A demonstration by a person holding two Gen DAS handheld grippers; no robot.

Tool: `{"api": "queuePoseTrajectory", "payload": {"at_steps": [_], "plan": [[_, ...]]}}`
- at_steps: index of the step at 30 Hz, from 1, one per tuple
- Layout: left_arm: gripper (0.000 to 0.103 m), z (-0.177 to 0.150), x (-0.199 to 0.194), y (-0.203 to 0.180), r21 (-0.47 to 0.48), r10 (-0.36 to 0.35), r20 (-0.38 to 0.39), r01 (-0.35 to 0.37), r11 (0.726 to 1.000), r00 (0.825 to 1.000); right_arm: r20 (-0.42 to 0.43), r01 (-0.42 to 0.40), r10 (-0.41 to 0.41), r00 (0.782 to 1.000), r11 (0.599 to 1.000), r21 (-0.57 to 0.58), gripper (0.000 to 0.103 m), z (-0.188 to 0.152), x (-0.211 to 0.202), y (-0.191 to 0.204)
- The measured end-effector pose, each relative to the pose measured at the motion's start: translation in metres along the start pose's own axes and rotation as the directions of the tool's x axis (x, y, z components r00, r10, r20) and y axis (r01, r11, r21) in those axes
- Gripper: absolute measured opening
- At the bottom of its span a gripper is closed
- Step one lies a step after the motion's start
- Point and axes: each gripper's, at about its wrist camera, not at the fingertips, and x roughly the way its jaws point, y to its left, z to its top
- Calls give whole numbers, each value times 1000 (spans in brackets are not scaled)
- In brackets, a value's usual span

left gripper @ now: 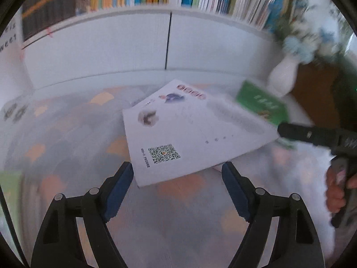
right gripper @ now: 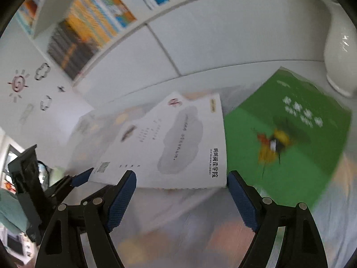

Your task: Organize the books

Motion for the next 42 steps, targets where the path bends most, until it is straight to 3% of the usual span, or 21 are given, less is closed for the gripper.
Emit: {"api": "queuePoseTrajectory", "payload": {"at_steps": [4,6,7,9,11,13,14,16,18,21,23,27,29,30,31,33,40,42], "plan": [[79,7,-83,-13,4,-25,102,25,1000,995,107,-73,79,991,996,-60,83,-26,-76,50],[83,18,-105,-20,43,-2,94,-2,999,996,182,-113,124,976,991,-71,83,-24,-111,73],[85,22,-110,-18,41,-31,81,28,999,996,193,-114,126,973,991,-71,83,-21,-119,82],[85,23,-113,-1,-21,-44,59,45,999,997,154,-121,130,979,990,-66,83,-9,-112,103],[85,19,-96,17,-59,15,30,-13,998,999,116,-137,143,983,989,-57,83,-1,-82,117],[85,12,-68,37,-75,114,-27,-116,990,993,73,-62,66,995,997,-54,83,7,-39,124],[83,8,-53,47,-83,127,-67,-133,988,990,50,-4,5,999,1000,-31,83,7,-17,119],[83,-1,-20,65,-108,83,-149,-99,989,985,-46,37,-36,998,999,20,76,3,22,103],[83,-4,0,72,-114,62,-190,-85,990,980,-106,-11,18,994,998,63,69,-14,34,87],[83,1,23,69,-104,81,-185,-102,989,979,-108,-9,19,994,996,90,69,-44,21,73],[83,6,40,61,-120,27,-190,-51,991,981,-142,-26,39,989,996,89,69,-76,2,68],[83,0,67,48,-139,-12,-230,-21,990,973,-284,-73,95,954,993,88,70,-148,-21,71],[87,-7,72,34,-49,37,-231,-50,998,972,-290,-120,114,950,993,-3,72,-175,-33,87],[89,-11,72,26,-7,28,-231,-31,1000,973,-286,-119,104,952,992,-35,72,-184,-37,93],[97,-13,73,22,-3,4,-244,-5,1000,970,-279,-112,96,956,993,-44,74,-188,-40,96],[100,-20,71,15,43,29,-255,-18,999,966,-273,-107,94,958,994,-34,78,-191,-40,98],[99,-28,66,14,78,31,-243,-12,997,969,-331,-130,123,936,992,-1,78,-201,-36,101],[99,-26,66,16,72,31,-251,-14,997,968,-315,-135,132,940,991,11,78,-204,-35,98]]}}
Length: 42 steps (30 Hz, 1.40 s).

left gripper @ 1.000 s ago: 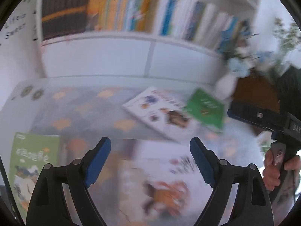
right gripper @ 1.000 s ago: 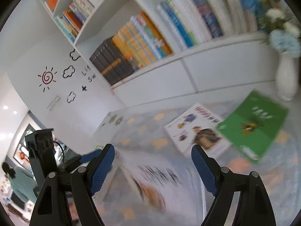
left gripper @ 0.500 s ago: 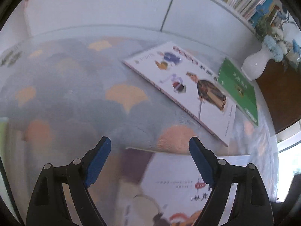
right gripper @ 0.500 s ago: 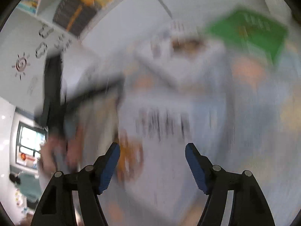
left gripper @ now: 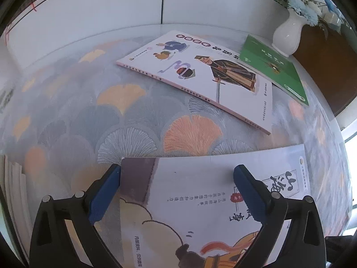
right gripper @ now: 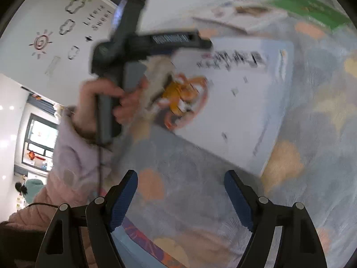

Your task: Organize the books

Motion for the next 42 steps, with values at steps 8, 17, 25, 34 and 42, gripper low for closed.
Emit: {"api": "queuePoseTrajectory", "payload": {"at_steps": [8,17,25,34,42], "plan": [[99,-28,-13,5,30,-13,-17,14,999,1000,62,-25,17,998,989,144,78,24,-17,-40],[98,-102,-49,-19,76,-74,-35,76,994,997,52,88,-95,994,989,121,82,78,-19,-55],[89,-111,-62,-20,100,-103,-79,111,989,992,66,101,-107,992,991,91,81,87,-20,-60],[87,-82,-95,19,-18,-239,-12,239,971,971,118,-18,-4,993,983,180,82,19,-43,-65],[86,-53,-124,5,0,-354,25,354,935,935,45,-72,70,997,996,56,82,27,-1,-18]]}}
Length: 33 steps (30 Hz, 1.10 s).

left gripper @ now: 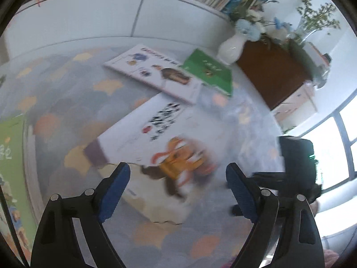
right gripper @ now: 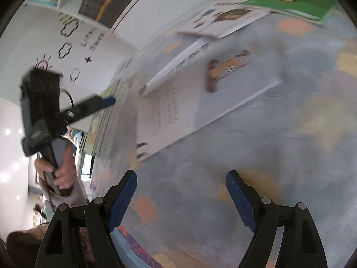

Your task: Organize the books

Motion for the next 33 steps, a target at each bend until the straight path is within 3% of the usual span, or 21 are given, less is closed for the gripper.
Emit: {"api": "queuePoseTrajectory", "payload": {"at_steps": [1,3,5,7,13,14,17,19,24,26,29,30,31,33], "plan": [[87,2,-2,-4,13,-17,5,17,1000,1000,-4,-2,2,1000,1000,-13,81,2,2,2],[88,7,-1,-10,64,27,31,-29,998,999,-8,-39,39,999,999,-16,81,8,6,6],[88,17,16,-4,73,182,29,-184,980,983,-19,-57,57,998,998,1,81,10,11,3],[86,27,34,16,6,283,16,-283,959,959,-16,-62,62,998,998,9,82,11,16,1],[84,46,92,81,-171,281,-55,-286,943,958,9,-61,61,998,998,3,82,11,20,5],[87,47,91,80,-161,305,-1,-301,940,952,16,-67,67,998,998,12,82,12,20,4],[88,42,99,68,-109,342,-10,-341,934,940,51,-91,88,995,995,49,81,21,19,-1],[89,35,103,58,-35,353,-13,-354,935,935,126,-31,22,992,997,68,81,28,10,-8],[89,10,92,43,-4,251,-57,-252,968,966,112,40,-47,993,997,63,85,51,10,-16],[87,-7,80,37,-36,141,-88,-144,989,986,122,113,-114,986,993,18,85,59,7,-15],[75,-27,70,27,-83,-12,-120,2,997,993,165,193,-184,969,980,-45,85,73,0,-23],[71,-32,68,28,-97,-21,-123,9,995,992,148,173,-164,975,984,-49,85,78,0,-31],[60,-33,66,30,-101,-14,-120,2,995,993,137,143,-135,981,989,-48,85,79,-1,-36],[57,-29,68,41,-139,-56,-123,38,990,991,19,25,-25,1000,999,-26,85,80,-4,-43]]}}
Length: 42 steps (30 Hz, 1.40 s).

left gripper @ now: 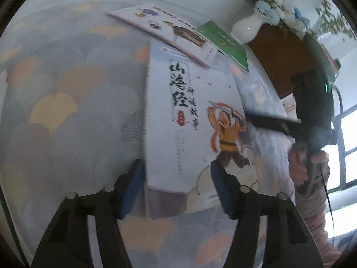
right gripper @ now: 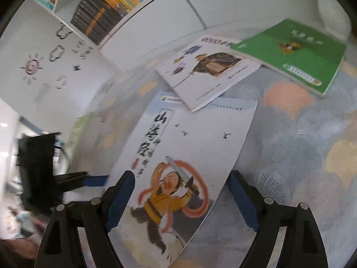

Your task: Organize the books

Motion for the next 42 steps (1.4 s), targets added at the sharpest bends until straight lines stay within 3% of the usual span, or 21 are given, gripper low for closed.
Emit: {"api": "queuePoseTrajectory", "payload": {"at_steps": [2,4,6,13,17,21,25,26,28,32,37,42], "plan": [[54,8,1,11,-52,-60,-7,59,997,998,-104,-102,107,989,993,52,85,-8,1,-6],[49,15,4,15,-58,-72,-6,72,996,997,-133,-175,188,973,979,101,81,-16,0,-13],[49,21,8,14,-66,-89,-7,89,994,996,-102,-169,182,978,978,122,69,-21,-2,-20],[40,32,14,22,-122,-121,-1,120,985,993,-95,-161,174,980,978,133,67,-11,8,-14],[20,30,13,16,-79,-17,16,19,997,1000,-77,-135,144,987,983,122,61,-10,8,-13],[20,30,12,19,-70,-4,24,6,998,1000,-51,-115,121,991,988,107,59,-6,11,-9],[20,29,11,15,-43,28,29,-27,999,999,-2,-35,35,999,997,76,18,0,17,-14],[21,28,11,13,-33,44,33,-43,999,999,11,-73,72,997,991,109,16,2,18,-21],[21,27,10,8,-14,76,38,-75,997,996,24,-106,103,994,985,139,15,2,18,-26],[22,24,6,0,5,142,43,-142,990,989,34,-7,6,999,999,51,15,-2,16,-2],[22,13,-4,-11,44,242,56,-245,969,969,18,19,-19,1000,1000,-8,15,-11,16,24],[22,4,-23,-22,88,292,105,-302,949,950,30,30,-28,999,998,-54,15,-19,14,50]]}}
